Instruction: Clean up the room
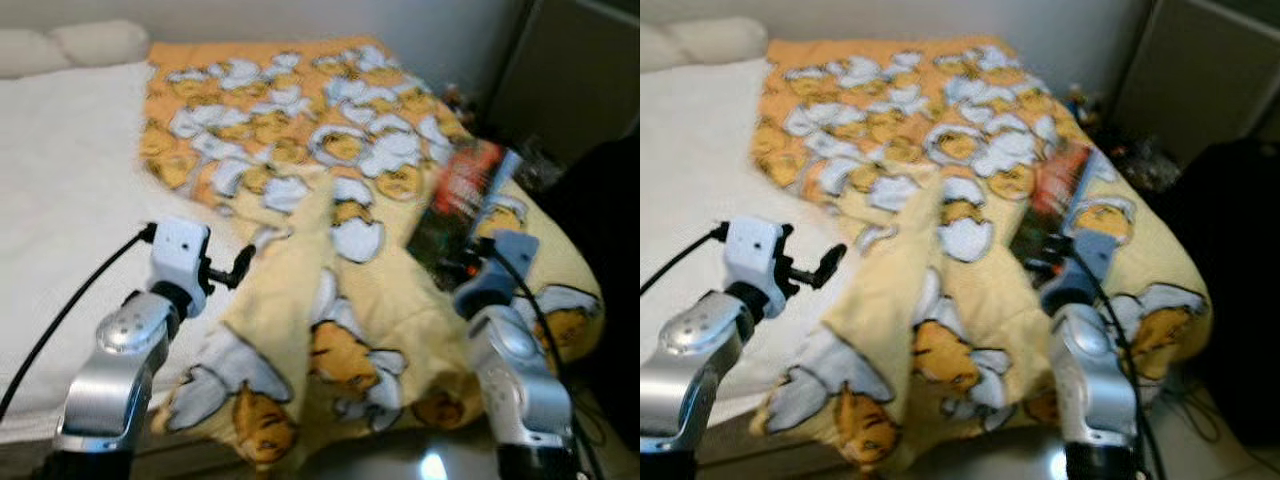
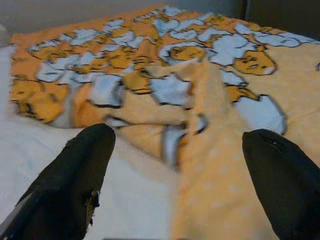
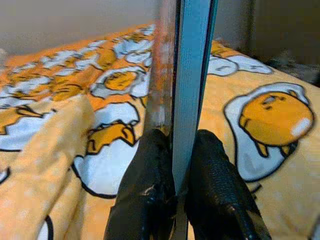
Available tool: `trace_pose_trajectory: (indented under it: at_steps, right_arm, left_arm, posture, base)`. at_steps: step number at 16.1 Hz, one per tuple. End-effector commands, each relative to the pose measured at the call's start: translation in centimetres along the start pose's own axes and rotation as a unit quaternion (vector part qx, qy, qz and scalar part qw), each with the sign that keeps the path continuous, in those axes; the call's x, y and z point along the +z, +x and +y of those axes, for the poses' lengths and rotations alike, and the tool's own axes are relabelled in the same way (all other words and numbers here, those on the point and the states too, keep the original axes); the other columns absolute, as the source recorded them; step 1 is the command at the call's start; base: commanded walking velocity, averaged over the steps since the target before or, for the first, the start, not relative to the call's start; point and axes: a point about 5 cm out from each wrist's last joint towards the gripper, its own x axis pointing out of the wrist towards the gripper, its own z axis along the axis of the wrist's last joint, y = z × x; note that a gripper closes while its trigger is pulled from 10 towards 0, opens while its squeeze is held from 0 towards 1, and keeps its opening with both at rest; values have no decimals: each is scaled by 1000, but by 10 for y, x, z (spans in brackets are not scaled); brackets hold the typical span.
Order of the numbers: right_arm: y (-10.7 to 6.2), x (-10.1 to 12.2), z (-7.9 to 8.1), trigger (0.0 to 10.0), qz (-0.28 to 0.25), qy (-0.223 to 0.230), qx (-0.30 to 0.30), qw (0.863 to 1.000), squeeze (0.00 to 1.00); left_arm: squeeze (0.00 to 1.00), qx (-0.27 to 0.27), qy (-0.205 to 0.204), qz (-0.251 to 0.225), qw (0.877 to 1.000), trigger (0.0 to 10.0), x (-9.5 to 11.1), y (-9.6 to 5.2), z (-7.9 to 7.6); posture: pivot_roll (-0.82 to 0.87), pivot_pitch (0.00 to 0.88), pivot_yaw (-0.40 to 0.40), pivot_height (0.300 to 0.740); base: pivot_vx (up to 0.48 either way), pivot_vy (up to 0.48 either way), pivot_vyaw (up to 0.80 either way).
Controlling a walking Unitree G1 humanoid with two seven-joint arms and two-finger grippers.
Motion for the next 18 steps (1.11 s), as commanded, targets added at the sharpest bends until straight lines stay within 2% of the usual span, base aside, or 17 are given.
trace_pose_trajectory:
  at_steps: [1,4,5,12,14,18]
  right_arm:
    - [3,8,9,10000,-18,-5,17,1000,0]
    - [3,10,13,10000,-13,7,33,999,0]
    - [3,7,15,10000,-10,-13,35,999,0]
    - [6,9,18,10000,-13,-45,34,998,0]
    - [8,10,16,10000,-10,-30,27,999,0]
    - [9,7,17,10000,-5,-30,29,999,0]
  left_arm:
    - [0,7,-2,2,1000,10000,-1,0,4]
    - [0,8,-3,3,1000,10000,0,1,4]
    - [0,9,-4,2,1000,10000,1,1,5]
    - [0,12,-4,4,1000,10000,0,2,5]
    - [0,12,-4,3,1000,10000,1,3,5]
    - [0,13,-2,1,1000,10000,2,5,6]
  posture:
    - [47,0,-4,740]
    - [63,0,-10,740]
    - [55,0,-2,740]
    - [55,0,-3,740]
    - [62,0,-6,740]
    - [65,0,-7,740]
  base:
    - [0,375,0]
    - [0,380,0]
    - [0,382,0]
    - [0,382,0]
    - [0,381,0]
    - [0,380,0]
